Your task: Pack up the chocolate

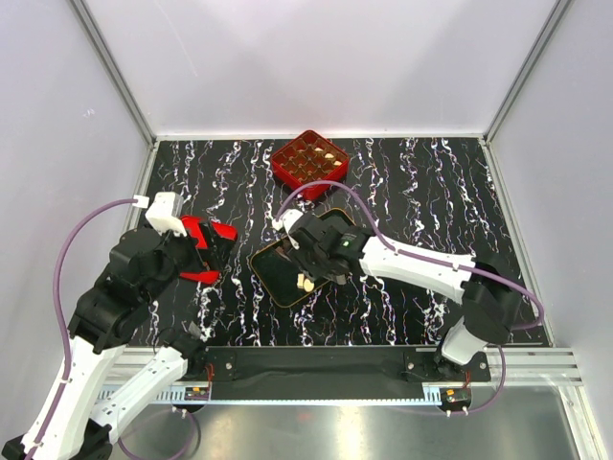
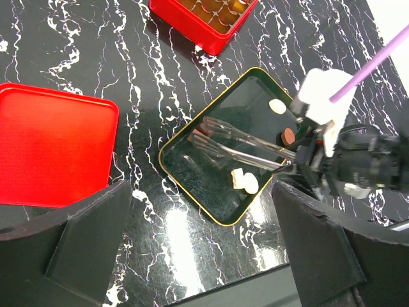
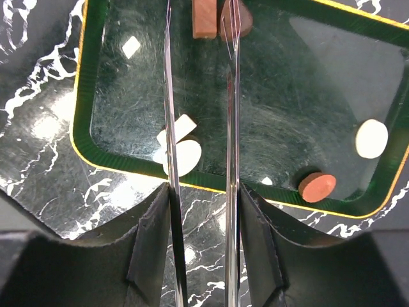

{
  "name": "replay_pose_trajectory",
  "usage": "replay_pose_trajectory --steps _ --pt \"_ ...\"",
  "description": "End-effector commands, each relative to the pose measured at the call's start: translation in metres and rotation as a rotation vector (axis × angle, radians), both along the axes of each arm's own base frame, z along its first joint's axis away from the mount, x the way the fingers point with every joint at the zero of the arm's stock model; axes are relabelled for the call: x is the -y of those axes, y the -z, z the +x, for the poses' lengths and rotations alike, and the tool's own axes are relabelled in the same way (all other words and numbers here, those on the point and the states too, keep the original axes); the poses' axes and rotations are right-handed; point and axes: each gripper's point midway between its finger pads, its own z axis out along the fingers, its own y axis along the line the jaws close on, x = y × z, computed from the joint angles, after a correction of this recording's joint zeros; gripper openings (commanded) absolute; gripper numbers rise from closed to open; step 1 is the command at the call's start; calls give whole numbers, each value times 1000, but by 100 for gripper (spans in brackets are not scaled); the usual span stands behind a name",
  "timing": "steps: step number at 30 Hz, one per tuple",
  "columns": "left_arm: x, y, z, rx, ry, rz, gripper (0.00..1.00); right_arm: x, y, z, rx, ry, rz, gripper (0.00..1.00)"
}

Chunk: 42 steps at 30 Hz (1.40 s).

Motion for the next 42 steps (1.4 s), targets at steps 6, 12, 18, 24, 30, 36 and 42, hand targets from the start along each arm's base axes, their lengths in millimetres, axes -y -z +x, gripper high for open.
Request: replay_pose_trajectory --steps 6,12,18,24,30,36,42 --pt "-2 -21 3 63 -19 -30 99 -12 11 5 35 7 -28 50" --pt "-3 -19 3 61 -21 -30 99 -11 16 5 44 12 -55 51" --pt "-2 -21 3 65 -22 -35 99 -9 22 7 43 1 -92 42" --pt "-3 -26 3 74 -24 -37 99 -6 -19 4 76 4 -28 29" --pt "-9 -33 5 95 -56 -33 99 4 -93 32 227 45 38 30" --pt "-10 -31 5 97 -63 -33 99 25 -129 128 334 209 49 30" --pt "-7 -25 7 81 -52 -25 99 21 -129 225 414 305 8 32"
